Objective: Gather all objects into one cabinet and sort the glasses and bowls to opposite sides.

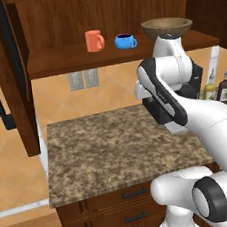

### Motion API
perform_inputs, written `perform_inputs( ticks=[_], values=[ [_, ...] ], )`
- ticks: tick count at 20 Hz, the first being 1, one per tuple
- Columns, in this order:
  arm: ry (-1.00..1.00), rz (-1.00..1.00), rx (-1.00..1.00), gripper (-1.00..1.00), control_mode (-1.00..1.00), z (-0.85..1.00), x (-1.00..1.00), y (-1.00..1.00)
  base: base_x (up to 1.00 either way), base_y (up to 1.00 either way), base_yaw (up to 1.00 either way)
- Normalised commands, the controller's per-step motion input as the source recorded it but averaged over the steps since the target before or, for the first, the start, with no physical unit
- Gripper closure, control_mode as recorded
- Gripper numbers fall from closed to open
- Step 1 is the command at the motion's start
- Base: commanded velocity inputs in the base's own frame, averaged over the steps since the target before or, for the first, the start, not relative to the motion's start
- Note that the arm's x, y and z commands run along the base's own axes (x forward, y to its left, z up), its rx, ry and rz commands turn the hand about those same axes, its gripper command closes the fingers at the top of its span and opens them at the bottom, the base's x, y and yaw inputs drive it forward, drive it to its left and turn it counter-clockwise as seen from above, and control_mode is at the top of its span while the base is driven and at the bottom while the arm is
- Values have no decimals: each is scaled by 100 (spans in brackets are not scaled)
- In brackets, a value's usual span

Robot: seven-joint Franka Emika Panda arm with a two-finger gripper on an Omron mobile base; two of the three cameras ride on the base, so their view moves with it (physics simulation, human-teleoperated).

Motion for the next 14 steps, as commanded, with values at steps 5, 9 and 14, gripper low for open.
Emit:
perform_inputs(
  ticks=[5, 9, 14],
  values=[
    [-17, 0, -5, -100, -100, -6, -35, 0, 0, 0, 0],
    [-38, 0, -7, -100, -100, -10, -96, 0, 0, 0, 0],
    [-48, 0, -2, -100, -100, -10, -100, 0, 0, 0, 0]
  ],
)
